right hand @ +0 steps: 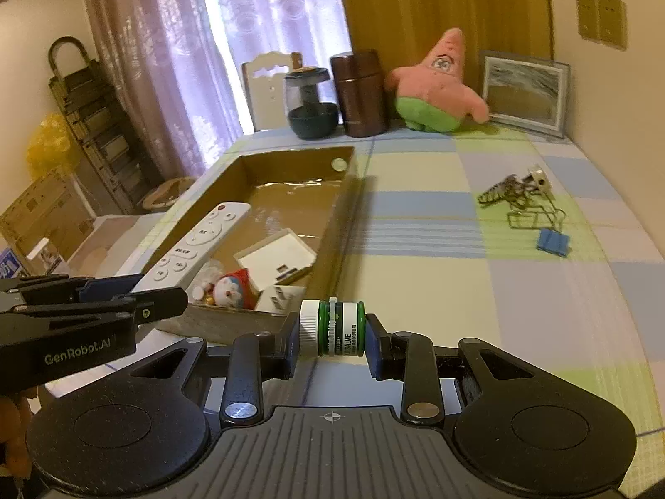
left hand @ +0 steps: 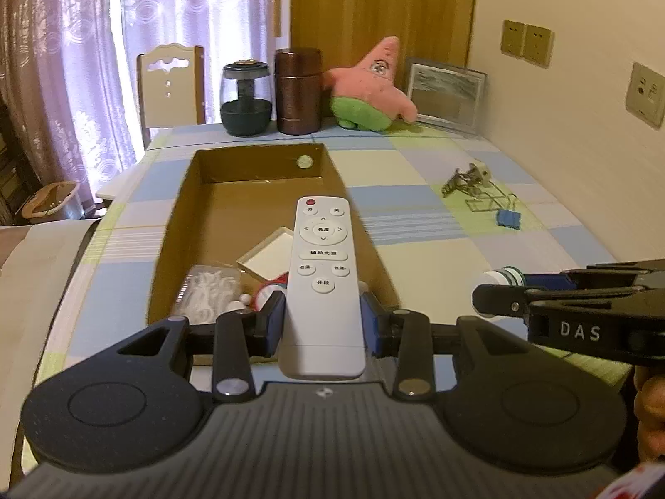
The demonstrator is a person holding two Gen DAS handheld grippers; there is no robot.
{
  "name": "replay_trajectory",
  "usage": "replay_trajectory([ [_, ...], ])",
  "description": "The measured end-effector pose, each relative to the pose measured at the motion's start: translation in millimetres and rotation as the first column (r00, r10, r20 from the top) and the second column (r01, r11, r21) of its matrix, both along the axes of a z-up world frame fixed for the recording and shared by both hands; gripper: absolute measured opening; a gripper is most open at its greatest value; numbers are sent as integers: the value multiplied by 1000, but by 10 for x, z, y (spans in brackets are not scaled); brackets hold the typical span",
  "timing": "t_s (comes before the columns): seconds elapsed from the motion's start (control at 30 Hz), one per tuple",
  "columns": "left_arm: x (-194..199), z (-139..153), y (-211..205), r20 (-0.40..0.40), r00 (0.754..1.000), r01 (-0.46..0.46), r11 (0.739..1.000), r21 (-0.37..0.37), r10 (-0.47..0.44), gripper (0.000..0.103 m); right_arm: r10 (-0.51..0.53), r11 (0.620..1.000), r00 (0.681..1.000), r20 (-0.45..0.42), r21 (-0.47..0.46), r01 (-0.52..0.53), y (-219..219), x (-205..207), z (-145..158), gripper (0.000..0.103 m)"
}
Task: Organize rigid objects
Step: 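Carry the remote and bottle over the cardboard box with both grippers, then lower the remote and bottle into the box and open both grippers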
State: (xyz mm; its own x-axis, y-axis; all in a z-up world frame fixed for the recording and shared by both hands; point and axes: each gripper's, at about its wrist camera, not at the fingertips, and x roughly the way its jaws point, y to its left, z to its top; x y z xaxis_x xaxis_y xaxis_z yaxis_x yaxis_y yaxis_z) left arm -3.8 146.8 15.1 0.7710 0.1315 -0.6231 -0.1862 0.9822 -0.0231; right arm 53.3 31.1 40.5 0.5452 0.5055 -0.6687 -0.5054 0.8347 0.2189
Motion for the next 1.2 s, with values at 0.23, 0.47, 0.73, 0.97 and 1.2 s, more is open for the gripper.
replay_trajectory([
  [0.23,-28,5,198,2,1000,-31,999,-5,31,33,35,999,999,6,-20,-35,191,18,-51,28],
  [0.47,30,-6,350,-2,999,-38,999,0,38,33,63,998,998,14,-29,-63,362,72,-82,28],
  [0.73,231,-40,586,-10,999,-39,999,-1,39,33,96,994,995,26,-46,-95,613,266,-117,28],
  [0.97,527,-93,817,-21,999,-26,999,18,27,33,123,991,992,37,-63,-120,857,504,-184,28],
  [1.2,844,-221,1060,-40,999,-30,999,30,31,33,144,987,989,39,-77,-140,1063,774,-282,28],
])
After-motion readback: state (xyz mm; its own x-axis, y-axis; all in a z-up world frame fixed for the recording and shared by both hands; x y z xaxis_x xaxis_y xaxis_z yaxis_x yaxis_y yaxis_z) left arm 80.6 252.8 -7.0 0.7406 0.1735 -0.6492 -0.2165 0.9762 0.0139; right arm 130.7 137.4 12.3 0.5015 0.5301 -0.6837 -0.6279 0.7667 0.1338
